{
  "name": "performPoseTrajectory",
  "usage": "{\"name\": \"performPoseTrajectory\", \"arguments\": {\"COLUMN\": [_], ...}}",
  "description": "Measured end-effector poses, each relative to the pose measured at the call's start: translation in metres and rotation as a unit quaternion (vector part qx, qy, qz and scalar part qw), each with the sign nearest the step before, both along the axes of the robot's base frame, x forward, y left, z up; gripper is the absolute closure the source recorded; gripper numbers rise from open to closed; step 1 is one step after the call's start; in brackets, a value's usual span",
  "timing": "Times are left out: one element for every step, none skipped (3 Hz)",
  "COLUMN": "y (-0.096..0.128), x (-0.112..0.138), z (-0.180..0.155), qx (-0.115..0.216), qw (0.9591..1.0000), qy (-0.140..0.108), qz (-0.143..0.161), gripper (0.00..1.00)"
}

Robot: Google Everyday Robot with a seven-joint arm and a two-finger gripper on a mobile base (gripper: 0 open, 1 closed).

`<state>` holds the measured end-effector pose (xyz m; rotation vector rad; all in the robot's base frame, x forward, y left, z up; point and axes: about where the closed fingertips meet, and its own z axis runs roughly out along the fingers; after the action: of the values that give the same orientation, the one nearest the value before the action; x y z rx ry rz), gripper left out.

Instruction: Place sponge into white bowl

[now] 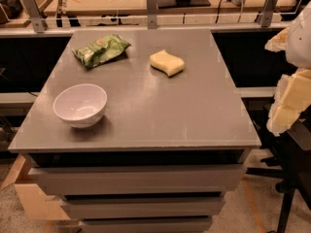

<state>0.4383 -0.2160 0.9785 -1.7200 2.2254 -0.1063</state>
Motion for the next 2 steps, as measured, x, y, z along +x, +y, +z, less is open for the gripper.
{"name": "performPoseTrajectory", "arguments": {"y": [0.000,0.007], "x": [0.000,0.031], "z": [0.000,-0.004], "qx": [0.000,0.041], "qw": [1.0000,0.9987], "qy": [0.000,-0.025], "qz": [0.000,-0.015], "gripper": [0.00,0.00]}}
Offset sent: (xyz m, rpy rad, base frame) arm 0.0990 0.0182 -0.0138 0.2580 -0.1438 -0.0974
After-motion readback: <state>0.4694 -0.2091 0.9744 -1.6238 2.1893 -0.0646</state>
